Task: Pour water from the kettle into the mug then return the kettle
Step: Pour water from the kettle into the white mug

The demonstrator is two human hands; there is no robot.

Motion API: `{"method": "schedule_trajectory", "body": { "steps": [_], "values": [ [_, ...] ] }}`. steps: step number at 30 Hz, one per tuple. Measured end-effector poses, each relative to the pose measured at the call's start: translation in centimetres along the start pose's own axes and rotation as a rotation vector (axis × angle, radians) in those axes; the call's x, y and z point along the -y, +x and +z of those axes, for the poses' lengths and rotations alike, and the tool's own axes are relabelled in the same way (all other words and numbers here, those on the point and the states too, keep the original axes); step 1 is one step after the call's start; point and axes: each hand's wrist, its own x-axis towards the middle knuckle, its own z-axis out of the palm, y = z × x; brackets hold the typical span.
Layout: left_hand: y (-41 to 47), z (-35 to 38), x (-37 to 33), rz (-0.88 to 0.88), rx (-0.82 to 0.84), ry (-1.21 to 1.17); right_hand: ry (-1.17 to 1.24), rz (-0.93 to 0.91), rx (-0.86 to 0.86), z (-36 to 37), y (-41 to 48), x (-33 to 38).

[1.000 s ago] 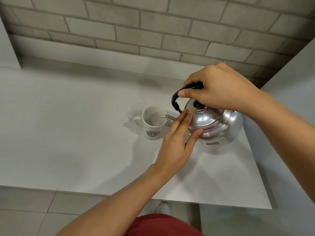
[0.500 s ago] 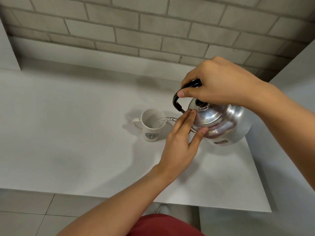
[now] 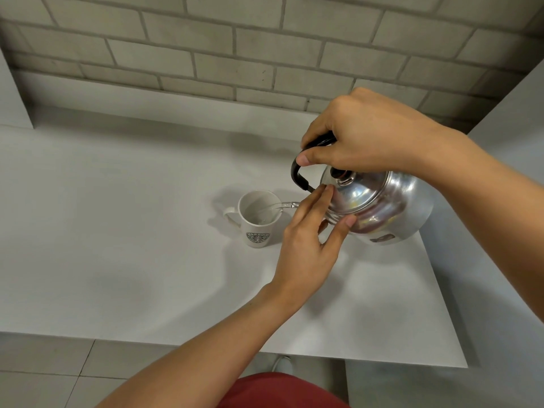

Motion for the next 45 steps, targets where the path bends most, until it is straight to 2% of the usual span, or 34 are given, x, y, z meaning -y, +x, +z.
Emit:
{"method": "schedule_trajectory", "body": {
  "steps": [27, 45],
  "values": [
    [0.3, 0.2, -0.9, -0.049, -0.038, -0.102, -0.062, 0.001, 0.019, -0.2, 0.9, 0.8],
    [0.8, 0.3, -0.6, -0.017, -0.075, -0.135, -0.108, -0.042, 0.024, -0.5, 1.8, 0.8]
  ]
}}
